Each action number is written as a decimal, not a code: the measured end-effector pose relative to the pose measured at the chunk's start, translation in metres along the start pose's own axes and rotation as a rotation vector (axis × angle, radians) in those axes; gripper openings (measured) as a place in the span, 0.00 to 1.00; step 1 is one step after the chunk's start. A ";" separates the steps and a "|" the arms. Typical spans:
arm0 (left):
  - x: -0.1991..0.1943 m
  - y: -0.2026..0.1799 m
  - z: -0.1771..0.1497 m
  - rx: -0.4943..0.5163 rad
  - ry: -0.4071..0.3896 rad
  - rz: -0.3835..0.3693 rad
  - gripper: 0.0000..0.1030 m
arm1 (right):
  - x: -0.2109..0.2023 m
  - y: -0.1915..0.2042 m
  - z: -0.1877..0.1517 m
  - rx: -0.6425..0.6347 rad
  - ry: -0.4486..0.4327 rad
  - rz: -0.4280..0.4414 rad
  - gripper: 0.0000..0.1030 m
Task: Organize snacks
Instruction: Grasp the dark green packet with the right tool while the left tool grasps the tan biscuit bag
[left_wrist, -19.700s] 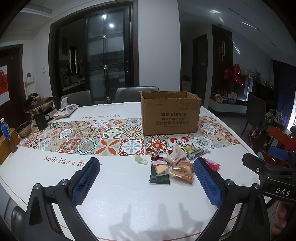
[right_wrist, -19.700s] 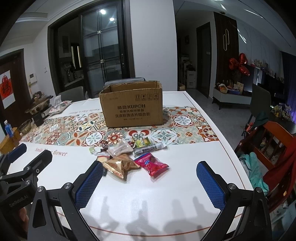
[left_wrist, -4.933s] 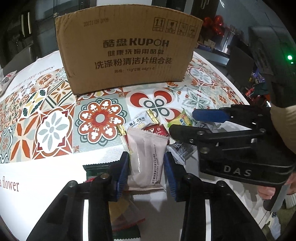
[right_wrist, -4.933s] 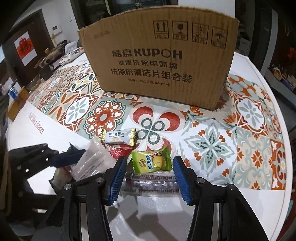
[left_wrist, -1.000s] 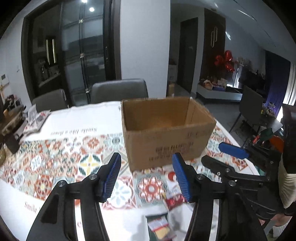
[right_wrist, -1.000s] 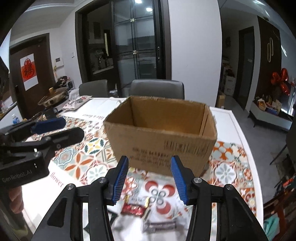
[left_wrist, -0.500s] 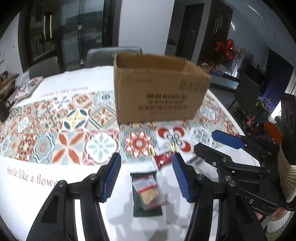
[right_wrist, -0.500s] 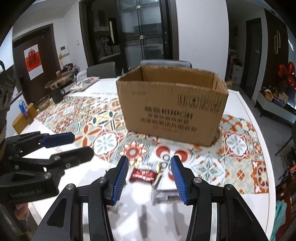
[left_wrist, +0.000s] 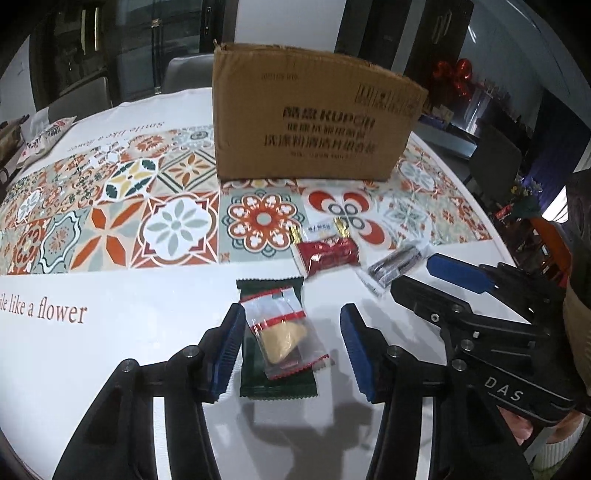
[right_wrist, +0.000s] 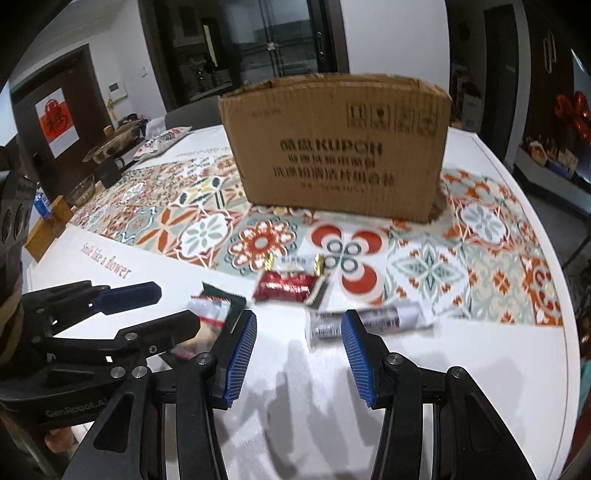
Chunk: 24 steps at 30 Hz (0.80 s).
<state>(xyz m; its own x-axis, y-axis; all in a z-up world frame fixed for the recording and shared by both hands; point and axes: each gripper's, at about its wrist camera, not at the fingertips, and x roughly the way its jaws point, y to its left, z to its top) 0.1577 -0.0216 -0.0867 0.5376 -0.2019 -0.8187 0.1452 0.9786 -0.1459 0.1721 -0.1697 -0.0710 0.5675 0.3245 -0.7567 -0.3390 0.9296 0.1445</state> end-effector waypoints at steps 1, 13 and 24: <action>0.003 0.000 -0.001 0.001 0.004 -0.002 0.48 | 0.002 -0.001 -0.003 0.009 0.007 -0.003 0.48; 0.026 -0.002 -0.012 0.036 0.013 0.046 0.42 | 0.013 -0.001 -0.021 0.065 0.057 -0.005 0.48; 0.026 0.001 -0.019 0.054 -0.003 0.048 0.34 | 0.014 0.003 -0.021 0.079 0.062 -0.009 0.48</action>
<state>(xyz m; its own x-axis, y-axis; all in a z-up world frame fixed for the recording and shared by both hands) 0.1558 -0.0252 -0.1189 0.5476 -0.1552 -0.8222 0.1635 0.9836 -0.0767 0.1630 -0.1661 -0.0945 0.5219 0.3070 -0.7958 -0.2728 0.9441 0.1852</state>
